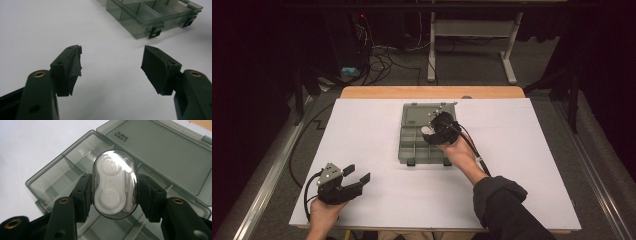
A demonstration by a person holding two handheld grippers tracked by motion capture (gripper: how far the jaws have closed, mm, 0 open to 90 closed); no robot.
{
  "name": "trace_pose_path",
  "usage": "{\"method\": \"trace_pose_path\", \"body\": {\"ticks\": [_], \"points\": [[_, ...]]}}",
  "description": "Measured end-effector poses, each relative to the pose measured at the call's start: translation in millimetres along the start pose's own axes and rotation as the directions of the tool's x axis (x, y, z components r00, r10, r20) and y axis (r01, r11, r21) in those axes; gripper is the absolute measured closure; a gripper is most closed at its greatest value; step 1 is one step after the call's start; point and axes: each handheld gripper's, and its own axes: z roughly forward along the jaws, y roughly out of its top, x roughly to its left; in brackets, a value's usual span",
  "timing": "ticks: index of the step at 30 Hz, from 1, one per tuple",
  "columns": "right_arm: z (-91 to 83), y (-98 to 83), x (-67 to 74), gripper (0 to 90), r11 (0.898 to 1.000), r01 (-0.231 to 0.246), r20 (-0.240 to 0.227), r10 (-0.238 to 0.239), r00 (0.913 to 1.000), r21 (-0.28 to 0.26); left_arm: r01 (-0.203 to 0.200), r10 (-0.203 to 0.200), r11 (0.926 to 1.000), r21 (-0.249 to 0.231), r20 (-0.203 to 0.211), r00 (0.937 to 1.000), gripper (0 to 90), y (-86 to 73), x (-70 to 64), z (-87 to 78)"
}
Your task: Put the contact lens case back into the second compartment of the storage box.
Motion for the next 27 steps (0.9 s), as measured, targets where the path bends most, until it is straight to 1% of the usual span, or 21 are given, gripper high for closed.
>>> {"method": "trace_pose_path", "body": {"ticks": [5,11,17,18,20,27], "points": [[7.4,5.7,-0.9,49.1,1.000,-0.003,0.015,0.003,0.9999,0.013,0.000,0.000,1.0000,0.000,-0.001,1.0000,32.2,0.1,0.4,-0.2],[16.5,11.7,-3.0,49.0,0.999,-0.022,0.028,0.021,0.9994,0.023,-0.001,0.001,1.0000,0.001,0.002,1.0000,32.2,0.1,0.2,-0.1],[25.1,12.6,-2.6,49.0,0.999,-0.016,0.039,0.015,0.9991,0.033,0.000,0.000,1.0000,0.001,0.004,1.0000,32.2,0.3,0.5,-0.7],[25.8,12.7,-2.1,49.0,0.999,-0.025,0.040,0.024,0.9989,0.036,-0.003,0.003,1.0000,0.001,0.003,1.0000,32.2,0.3,0.5,-0.7],[27.3,13.6,-2.3,49.0,0.999,-0.018,0.040,0.016,0.9991,0.035,-0.003,0.003,1.0000,0.001,0.004,1.0000,32.2,0.4,0.3,-0.6],[32.9,15.4,-1.2,48.9,0.999,-0.017,0.052,0.014,0.9986,0.044,0.008,-0.008,1.0000,-0.005,0.004,1.0000,32.2,0.3,1.2,-0.9]]}}
